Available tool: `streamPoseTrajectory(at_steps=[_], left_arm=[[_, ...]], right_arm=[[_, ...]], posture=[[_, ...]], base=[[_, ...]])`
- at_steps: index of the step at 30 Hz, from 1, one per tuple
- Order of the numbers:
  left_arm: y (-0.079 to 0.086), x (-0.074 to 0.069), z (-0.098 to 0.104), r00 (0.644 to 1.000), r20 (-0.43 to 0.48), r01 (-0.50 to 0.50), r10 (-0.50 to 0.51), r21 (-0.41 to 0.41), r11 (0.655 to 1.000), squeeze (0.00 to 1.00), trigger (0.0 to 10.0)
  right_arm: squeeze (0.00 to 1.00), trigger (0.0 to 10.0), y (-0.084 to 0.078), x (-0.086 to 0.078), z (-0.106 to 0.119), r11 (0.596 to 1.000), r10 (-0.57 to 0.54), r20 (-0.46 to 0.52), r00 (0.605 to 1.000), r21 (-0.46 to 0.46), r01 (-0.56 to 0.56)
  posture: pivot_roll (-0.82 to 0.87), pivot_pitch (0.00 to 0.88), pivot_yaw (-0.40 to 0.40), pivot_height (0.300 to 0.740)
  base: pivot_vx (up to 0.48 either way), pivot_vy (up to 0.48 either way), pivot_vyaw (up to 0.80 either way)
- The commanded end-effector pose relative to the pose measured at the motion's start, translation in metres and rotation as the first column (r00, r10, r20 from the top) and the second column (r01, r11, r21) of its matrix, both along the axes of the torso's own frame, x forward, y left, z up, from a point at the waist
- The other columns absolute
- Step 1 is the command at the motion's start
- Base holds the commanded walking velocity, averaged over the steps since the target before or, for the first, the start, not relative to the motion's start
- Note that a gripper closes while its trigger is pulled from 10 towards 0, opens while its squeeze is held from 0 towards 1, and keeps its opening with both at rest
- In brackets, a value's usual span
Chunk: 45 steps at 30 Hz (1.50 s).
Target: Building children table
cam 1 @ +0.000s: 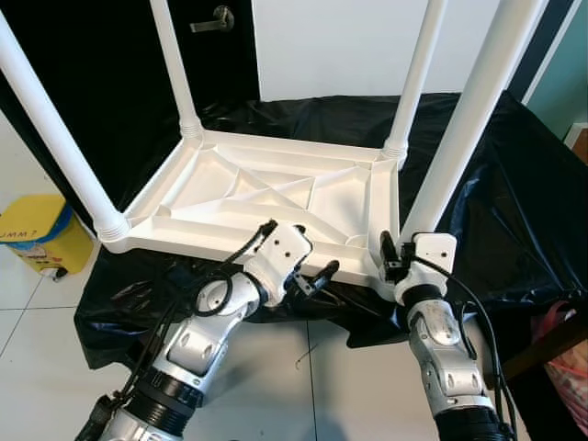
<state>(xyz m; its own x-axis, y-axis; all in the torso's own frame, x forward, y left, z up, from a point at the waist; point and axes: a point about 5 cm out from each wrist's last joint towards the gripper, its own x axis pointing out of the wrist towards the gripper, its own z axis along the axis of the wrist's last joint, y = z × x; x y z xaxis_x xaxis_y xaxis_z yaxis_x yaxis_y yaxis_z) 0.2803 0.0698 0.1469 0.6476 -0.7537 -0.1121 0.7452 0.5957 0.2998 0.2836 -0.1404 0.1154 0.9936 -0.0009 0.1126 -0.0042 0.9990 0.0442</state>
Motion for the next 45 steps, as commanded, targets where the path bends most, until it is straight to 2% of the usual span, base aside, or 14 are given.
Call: streamPoseTrajectory(at_steps=[1,2,4,5,15,16,17,18,23,41,42,43,44,45], left_arm=[[0.004,0.001,0.000,0.999,0.019,-0.047,0.047,0.009,0.999,0.00,10.0],[0.004,0.000,-0.001,0.999,0.017,-0.047,0.047,0.009,0.999,0.00,10.0],[0.005,0.000,-0.001,0.999,0.016,-0.047,0.047,0.009,0.999,0.00,10.0],[0.004,-0.001,-0.001,0.999,0.011,-0.049,0.049,0.006,0.999,0.00,10.0],[0.004,-0.004,0.001,0.999,0.008,-0.046,0.046,-0.006,0.999,0.00,10.0],[0.005,-0.005,0.002,0.999,0.011,-0.033,0.033,-0.004,0.999,0.00,10.0],[0.005,-0.005,0.002,0.999,0.011,-0.033,0.033,-0.004,0.999,0.00,10.0],[0.005,-0.007,0.001,1.000,0.006,-0.014,0.014,-0.003,1.000,0.00,10.0],[0.005,-0.011,-0.001,0.999,-0.035,0.036,-0.037,-0.018,0.999,0.00,10.0],[0.006,-0.008,0.003,0.999,-0.033,0.021,-0.021,-0.028,0.999,0.00,10.0],[0.006,-0.009,0.004,0.999,-0.033,0.021,-0.022,-0.029,0.999,0.00,10.0],[0.006,-0.009,0.004,0.999,-0.033,0.021,-0.022,-0.029,0.999,0.00,10.0],[0.006,-0.009,0.004,0.999,-0.033,0.021,-0.022,-0.029,0.999,0.00,10.0],[0.006,-0.009,0.004,0.999,-0.034,0.020,-0.021,-0.029,0.999,0.00,10.0]], right_arm=[[0.00,10.0,0.009,-0.004,-0.011,0.999,0.048,-0.055,0.997,0.015,-0.047],[0.85,10.0,0.010,-0.004,-0.010,0.998,0.065,-0.047,0.997,0.030,-0.064],[0.85,10.0,0.010,-0.004,-0.009,0.996,0.078,-0.041,0.996,0.041,-0.076],[1.00,10.0,0.010,-0.004,-0.008,0.995,0.090,-0.034,0.995,0.050,-0.089],[1.00,10.0,0.000,-0.007,0.001,0.978,0.204,0.027,0.979,0.036,-0.205],[0.26,10.0,-0.005,-0.008,0.002,0.970,0.242,0.026,0.970,0.012,-0.243],[0.26,10.0,-0.005,-0.008,0.002,0.970,0.242,0.026,0.970,0.012,-0.243],[0.00,10.0,-0.010,-0.009,0.002,0.960,0.281,0.022,0.959,-0.006,-0.281],[0.00,10.0,-0.020,-0.009,0.003,0.898,0.434,-0.014,0.901,-0.068,-0.434],[0.00,10.0,-0.034,0.013,0.001,0.772,0.587,-0.145,0.796,-0.197,-0.605],[0.00,3.7,-0.035,0.013,0.000,0.770,0.589,-0.152,0.794,-0.195,-0.608],[0.00,1.6,-0.036,0.014,-0.001,0.770,0.588,-0.157,0.793,-0.192,-0.609],[0.00,1.6,-0.036,0.014,-0.001,0.770,0.588,-0.157,0.793,-0.192,-0.609],[0.00,0.0,-0.038,0.014,-0.002,0.769,0.589,-0.164,0.791,-0.188,-0.611]], posture=[[-0.02,0.000,0.004,0.740],[-0.02,0.003,0.006,0.740],[-0.02,0.003,0.006,0.740],[-0.02,0.009,0.006,0.740],[-0.02,0.014,0.002,0.740],[-0.01,0.014,0.000,0.740],[-0.01,0.014,0.000,0.740],[-0.01,0.014,0.000,0.740],[-0.01,0.007,0.004,0.740],[0.00,0.000,-0.007,0.740],[0.00,0.000,-0.008,0.740],[0.00,0.000,-0.010,0.740],[0.00,0.000,-0.010,0.740],[0.00,0.000,-0.010,0.740]], base=[[0.000,0.000,0.00],[0.000,0.000,0.00],[0.000,0.000,0.00],[0.000,0.000,0.00],[0.000,0.000,0.00],[0.000,0.000,0.00],[0.000,0.000,0.00],[0.000,0.000,0.00],[0.000,0.000,0.00],[0.000,0.000,0.00],[0.000,0.000,0.00],[0.000,0.000,0.00],[0.000,0.000,0.00],[0.000,0.000,0.00]])
